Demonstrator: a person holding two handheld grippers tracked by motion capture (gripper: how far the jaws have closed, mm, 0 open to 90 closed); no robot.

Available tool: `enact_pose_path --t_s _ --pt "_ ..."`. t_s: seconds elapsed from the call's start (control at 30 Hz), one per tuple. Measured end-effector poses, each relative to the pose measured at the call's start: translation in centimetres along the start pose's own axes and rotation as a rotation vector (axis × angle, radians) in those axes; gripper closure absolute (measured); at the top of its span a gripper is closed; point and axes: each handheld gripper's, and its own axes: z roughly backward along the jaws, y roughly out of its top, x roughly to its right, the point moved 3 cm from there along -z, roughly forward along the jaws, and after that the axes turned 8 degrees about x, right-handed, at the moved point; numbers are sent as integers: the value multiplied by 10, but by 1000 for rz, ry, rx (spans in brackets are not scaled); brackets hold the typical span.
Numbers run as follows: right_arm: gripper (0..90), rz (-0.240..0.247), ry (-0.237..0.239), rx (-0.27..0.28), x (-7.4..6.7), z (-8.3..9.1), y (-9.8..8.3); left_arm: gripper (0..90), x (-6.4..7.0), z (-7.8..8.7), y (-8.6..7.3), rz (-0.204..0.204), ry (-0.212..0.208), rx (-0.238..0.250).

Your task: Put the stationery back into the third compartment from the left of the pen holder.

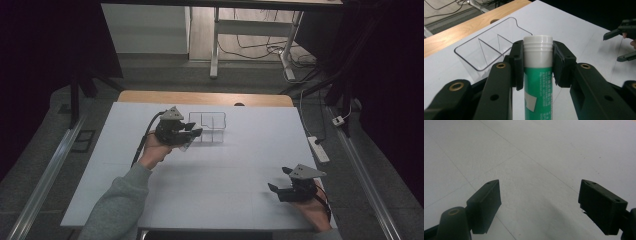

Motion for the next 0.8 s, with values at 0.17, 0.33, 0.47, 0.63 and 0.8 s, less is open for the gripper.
enact_pose_path --t_s 0.17,0.33,0.47,0.63,0.8 --pt "183 1 -2 -1 0 0 0 642 0 -5 5 -4 0 4" --pt "183 1 1 -1 0 0 0 642 0 -13 10 -12 -3 11" --pt "183 -1 -4 -3 0 0 0 642 -1 -21 14 -11 -9 10" --pt "183 3 -9 -8 1 1 0 642 -1 -28 18 -14 -10 13" --pt "184 5 -8 -5 1 1 0 641 -2 -35 22 -15 -6 17"
